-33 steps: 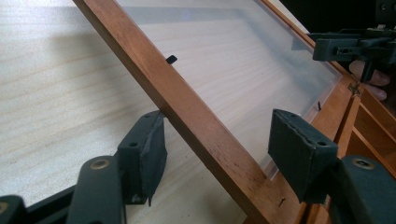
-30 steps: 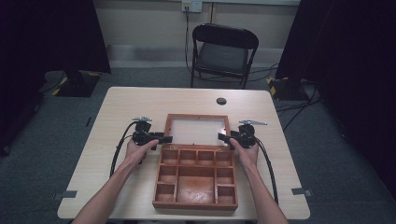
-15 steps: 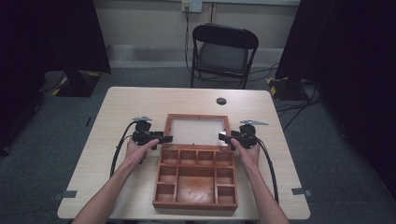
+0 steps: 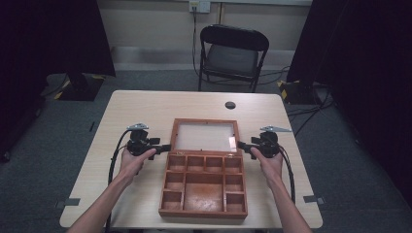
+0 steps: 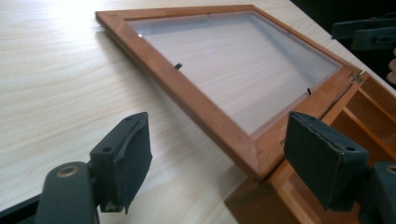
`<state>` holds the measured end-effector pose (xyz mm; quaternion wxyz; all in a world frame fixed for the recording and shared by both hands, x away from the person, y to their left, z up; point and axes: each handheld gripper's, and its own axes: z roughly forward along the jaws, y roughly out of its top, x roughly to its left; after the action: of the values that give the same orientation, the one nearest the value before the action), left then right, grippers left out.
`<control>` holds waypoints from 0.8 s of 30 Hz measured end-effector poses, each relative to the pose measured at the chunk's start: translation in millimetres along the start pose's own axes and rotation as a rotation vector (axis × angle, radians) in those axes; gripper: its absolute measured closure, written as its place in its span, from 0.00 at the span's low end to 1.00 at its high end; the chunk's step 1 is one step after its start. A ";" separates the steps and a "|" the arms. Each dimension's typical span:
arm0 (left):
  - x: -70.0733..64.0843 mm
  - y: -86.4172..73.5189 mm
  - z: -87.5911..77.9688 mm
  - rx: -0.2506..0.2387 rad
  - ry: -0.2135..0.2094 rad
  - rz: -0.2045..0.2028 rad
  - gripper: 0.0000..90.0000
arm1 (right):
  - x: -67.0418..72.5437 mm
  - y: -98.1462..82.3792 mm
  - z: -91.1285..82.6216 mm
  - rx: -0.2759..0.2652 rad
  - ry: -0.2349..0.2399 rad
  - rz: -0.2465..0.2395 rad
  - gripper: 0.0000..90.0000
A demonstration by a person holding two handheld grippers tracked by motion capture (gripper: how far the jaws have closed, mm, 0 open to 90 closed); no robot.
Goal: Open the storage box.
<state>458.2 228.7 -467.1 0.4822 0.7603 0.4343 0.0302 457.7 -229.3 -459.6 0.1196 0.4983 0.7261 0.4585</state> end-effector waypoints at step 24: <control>6.1 -45.9 -64.0 0.068 0.209 0.105 0.22 | -20.9 -56.5 -86.1 0.048 -0.149 -0.007 0.17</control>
<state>403.3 285.4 -470.1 0.4057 0.7908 0.4424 0.1198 378.6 -298.5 -462.4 0.1630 0.5313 0.7276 0.4022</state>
